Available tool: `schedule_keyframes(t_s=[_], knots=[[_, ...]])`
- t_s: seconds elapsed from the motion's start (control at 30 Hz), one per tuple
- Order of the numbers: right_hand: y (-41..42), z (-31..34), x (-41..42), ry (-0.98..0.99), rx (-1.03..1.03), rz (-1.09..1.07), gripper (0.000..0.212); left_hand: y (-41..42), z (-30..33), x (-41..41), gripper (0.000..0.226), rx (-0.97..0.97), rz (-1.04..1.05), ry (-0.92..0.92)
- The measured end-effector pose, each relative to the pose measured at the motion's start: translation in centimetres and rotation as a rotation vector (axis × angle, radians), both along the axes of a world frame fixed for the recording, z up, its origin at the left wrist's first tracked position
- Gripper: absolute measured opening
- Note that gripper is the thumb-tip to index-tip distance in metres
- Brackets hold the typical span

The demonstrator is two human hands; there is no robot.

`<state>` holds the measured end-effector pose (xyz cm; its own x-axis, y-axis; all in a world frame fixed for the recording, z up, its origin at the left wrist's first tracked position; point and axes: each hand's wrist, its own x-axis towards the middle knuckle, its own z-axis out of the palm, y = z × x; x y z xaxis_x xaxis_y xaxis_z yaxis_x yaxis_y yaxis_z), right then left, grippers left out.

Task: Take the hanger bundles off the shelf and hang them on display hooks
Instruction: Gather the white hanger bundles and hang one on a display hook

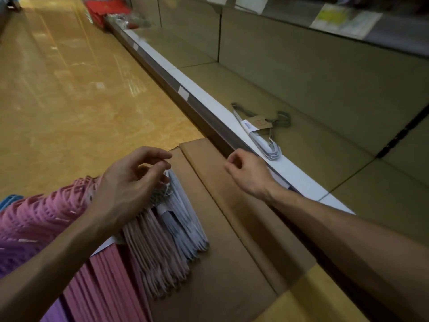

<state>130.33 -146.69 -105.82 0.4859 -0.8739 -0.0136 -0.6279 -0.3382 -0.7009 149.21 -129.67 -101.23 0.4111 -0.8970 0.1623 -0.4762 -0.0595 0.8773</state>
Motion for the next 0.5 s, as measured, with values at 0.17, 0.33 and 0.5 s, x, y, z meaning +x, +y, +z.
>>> schedule_keyframes(t_s=[0.17, 0.33, 0.5], knots=[[-5.1, -0.2, -3.4, 0.029, -0.089, -0.259, 0.018, -2.3, -0.9, -2.7, 0.018, -0.016, -0.051, 0.113], [-9.8, -0.9, -4.6, 0.189, -0.077, -0.411, 0.023, -3.6, -2.2, -4.3, 0.02, 0.017, -0.097, 0.153], [-12.3, -1.7, -5.0, 0.259, 0.033, -0.411, 0.036, -4.6, -3.3, -3.8, 0.021, 0.048, -0.101, 0.172]])
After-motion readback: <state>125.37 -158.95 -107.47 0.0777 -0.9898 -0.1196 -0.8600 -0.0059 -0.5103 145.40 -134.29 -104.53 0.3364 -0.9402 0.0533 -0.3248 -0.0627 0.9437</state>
